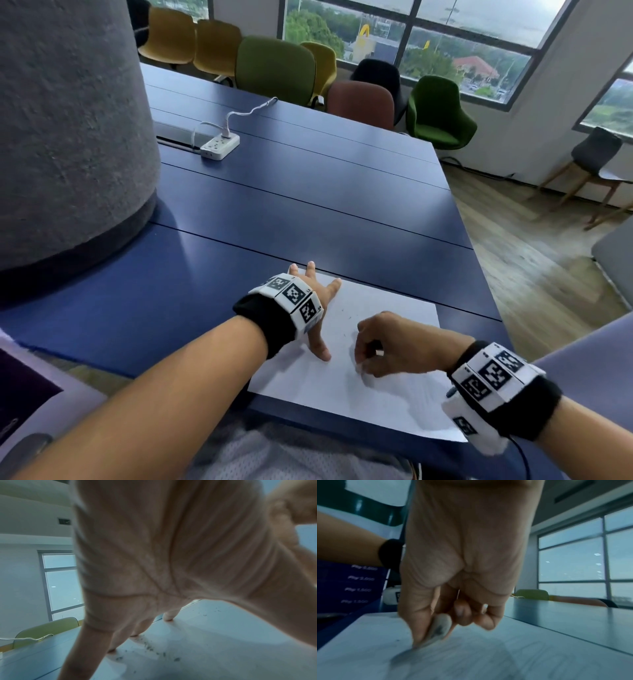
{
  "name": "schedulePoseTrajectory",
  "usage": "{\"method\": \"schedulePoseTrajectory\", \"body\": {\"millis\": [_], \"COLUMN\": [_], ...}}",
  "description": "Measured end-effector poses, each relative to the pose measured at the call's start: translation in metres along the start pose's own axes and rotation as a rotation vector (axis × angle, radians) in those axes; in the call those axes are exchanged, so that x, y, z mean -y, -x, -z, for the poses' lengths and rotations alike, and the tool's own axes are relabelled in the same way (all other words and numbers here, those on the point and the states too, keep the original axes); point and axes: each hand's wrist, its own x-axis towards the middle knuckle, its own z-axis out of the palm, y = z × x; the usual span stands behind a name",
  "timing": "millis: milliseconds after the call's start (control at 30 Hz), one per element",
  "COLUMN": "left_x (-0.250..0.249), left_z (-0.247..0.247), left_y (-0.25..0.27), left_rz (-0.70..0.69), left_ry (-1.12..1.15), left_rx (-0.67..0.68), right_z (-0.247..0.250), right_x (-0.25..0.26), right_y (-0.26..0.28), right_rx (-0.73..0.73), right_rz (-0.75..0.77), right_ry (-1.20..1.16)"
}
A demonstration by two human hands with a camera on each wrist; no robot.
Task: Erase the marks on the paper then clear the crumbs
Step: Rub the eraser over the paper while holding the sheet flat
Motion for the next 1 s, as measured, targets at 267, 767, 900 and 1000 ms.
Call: {"method": "schedulePoseTrajectory", "body": {"millis": [267,767,900,1000], "left_x": [0.000,0.000,0.000,0.000], "left_z": [0.000,0.002,0.003,0.002], "left_y": [0.000,0.001,0.001,0.000], "left_rz": [0.003,-0.004,-0.001,-0.002], "left_ry": [0.003,-0.020,-0.015,-0.013], "left_rx": [0.003,0.001,0.009,0.007], "right_z": [0.004,0.001,0.003,0.003], "right_x": [-0.003,0.003,0.002,-0.003], "right_y": [-0.004,0.006,0.003,-0.001], "right_rx": [0.003,0.033,0.023,-0.061], "right_rz": [-0.055,-0.113,-0.116,-0.120], "right_ry": [-0.061,-0.157,-0.141,-0.142]}}
